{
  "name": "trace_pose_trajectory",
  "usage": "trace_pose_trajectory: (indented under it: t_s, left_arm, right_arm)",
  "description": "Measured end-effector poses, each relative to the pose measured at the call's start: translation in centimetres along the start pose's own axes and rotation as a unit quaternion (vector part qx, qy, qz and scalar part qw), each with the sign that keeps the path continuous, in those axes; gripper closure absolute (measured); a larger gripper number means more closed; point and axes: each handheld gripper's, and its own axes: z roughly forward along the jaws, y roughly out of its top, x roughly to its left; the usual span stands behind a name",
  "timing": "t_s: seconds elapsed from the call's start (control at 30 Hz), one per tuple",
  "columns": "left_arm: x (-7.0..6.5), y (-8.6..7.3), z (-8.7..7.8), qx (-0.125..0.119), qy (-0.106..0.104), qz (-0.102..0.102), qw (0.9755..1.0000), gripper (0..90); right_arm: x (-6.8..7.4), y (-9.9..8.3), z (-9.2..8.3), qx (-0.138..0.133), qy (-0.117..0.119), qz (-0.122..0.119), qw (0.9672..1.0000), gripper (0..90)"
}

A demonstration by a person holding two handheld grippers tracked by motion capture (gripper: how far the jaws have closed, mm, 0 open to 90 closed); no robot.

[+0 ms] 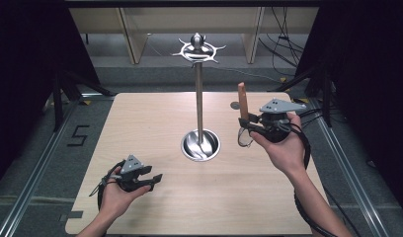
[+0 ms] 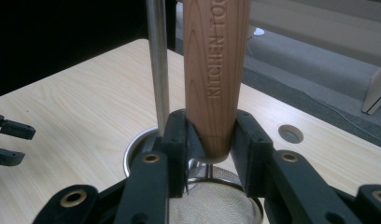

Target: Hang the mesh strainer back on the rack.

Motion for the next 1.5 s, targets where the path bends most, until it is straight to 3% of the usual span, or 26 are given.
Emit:
trace_pose_trajectory:
  t_s: [0.3, 0.37, 0.43, 0.53, 0.7, 0.77, 1.07, 1.3, 1.37, 1.43, 1.5]
  left_arm:
    - [0.0, 0.0, 0.0, -0.002, 0.001, 0.0, 1.0, 45.7]
    - [0.0, 0.0, 0.0, -0.001, 0.001, 0.0, 1.0, 45.7]
    - [0.0, 0.0, 0.0, -0.002, 0.001, 0.0, 1.0, 45.7]
    - [0.0, 0.0, 0.0, -0.003, -0.001, -0.001, 1.0, 45.7]
    - [0.0, 0.0, 0.0, -0.003, -0.001, -0.001, 1.0, 45.7]
    - [0.0, 0.0, 0.0, -0.007, 0.002, -0.002, 1.0, 45.7]
    - [-0.1, 0.0, 0.1, -0.01, 0.004, -0.002, 0.9999, 45.7]
    - [0.0, 0.0, 0.0, -0.003, -0.001, -0.001, 1.0, 45.7]
    - [-0.1, 0.0, 0.1, -0.01, 0.004, -0.002, 0.9999, 45.7]
    - [0.0, 0.0, -0.1, -0.002, -0.002, -0.001, 1.0, 45.7]
    - [0.0, 0.0, -0.1, -0.003, -0.001, -0.001, 1.0, 45.7]
  right_arm:
    - [-0.2, 0.5, 0.2, -0.012, 0.008, -0.002, 0.9999, 69.2]
    - [-0.3, 0.7, 0.0, -0.002, 0.016, -0.007, 0.9998, 69.2]
    - [-0.2, 0.7, 0.2, -0.014, 0.008, -0.005, 0.9999, 69.2]
    - [-0.2, 1.0, 0.1, -0.002, 0.015, -0.003, 0.9999, 69.2]
    - [-0.2, 1.2, 0.3, -0.01, 0.011, -0.009, 0.9998, 69.2]
    - [-0.2, 1.4, 0.2, -0.001, 0.015, -0.005, 0.9999, 69.2]
    - [-0.1, 1.9, 0.3, -0.007, 0.016, -0.011, 0.9998, 69.2]
    - [0.1, 2.1, 0.6, -0.014, 0.019, -0.003, 0.9997, 69.2]
    - [0.0, 2.2, 0.7, -0.017, 0.017, -0.012, 0.9996, 69.2]
    - [0.3, 2.3, 0.8, -0.021, 0.015, 0.002, 0.9997, 69.2]
    - [0.1, 2.5, 0.8, -0.016, 0.022, -0.016, 0.9995, 69.2]
